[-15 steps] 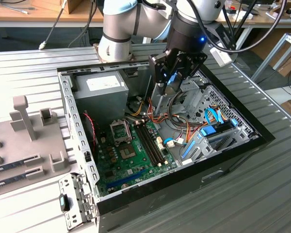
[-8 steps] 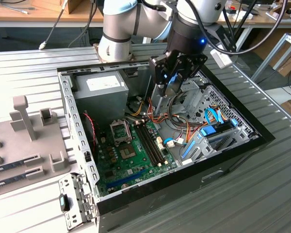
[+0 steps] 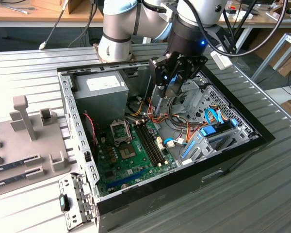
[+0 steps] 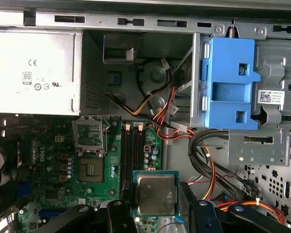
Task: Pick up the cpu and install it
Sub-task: 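Pick up the cpu and move it towards the insertion slot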
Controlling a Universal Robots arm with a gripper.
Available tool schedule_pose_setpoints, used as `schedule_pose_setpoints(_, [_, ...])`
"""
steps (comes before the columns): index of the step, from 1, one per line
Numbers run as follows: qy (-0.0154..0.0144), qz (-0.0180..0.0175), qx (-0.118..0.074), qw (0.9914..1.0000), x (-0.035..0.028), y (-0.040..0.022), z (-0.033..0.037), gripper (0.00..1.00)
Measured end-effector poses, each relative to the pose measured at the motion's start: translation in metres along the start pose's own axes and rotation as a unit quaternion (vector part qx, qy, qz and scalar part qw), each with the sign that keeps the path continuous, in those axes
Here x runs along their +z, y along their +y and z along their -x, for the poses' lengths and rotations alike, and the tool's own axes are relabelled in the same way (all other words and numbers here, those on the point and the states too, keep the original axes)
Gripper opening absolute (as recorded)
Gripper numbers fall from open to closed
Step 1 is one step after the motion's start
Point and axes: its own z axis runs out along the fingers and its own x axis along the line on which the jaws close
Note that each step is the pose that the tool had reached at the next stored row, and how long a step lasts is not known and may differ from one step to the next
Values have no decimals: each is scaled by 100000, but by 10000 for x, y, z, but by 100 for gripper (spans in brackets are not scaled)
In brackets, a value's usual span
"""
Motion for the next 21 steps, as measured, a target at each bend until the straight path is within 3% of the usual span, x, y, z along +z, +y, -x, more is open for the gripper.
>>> schedule_pose_setpoints(21, [-2, -2, 0, 100000, 58, -61, -3, 47])
